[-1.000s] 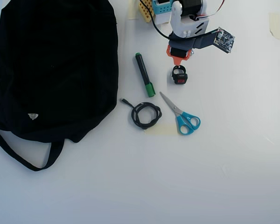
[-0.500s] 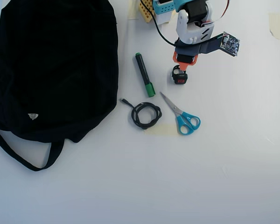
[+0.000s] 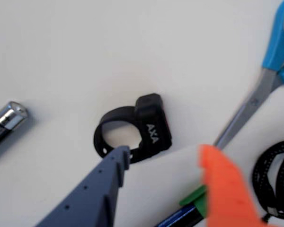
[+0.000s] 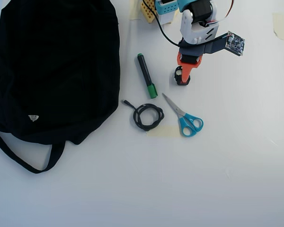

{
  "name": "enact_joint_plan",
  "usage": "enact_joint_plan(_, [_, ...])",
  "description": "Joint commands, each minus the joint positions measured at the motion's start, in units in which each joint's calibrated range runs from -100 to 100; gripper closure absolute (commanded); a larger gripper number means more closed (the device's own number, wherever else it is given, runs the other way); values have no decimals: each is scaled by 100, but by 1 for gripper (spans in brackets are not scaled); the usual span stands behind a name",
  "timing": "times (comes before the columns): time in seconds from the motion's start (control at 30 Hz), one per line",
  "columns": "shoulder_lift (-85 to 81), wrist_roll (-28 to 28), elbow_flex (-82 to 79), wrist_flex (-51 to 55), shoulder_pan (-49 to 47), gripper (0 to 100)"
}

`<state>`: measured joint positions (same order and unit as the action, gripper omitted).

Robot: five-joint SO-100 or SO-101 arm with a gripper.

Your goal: Put the bike light into the black bag

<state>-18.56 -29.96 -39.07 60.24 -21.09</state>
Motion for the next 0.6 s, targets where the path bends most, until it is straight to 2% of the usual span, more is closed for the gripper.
enact_joint_plan(0.0, [-20,-24,8,-107,-53,69])
enact_joint_plan(0.3, [-20,-29,-73,-98,-53,59])
enact_joint_plan(0.57, [-12,-29,-199,-98,-53,59])
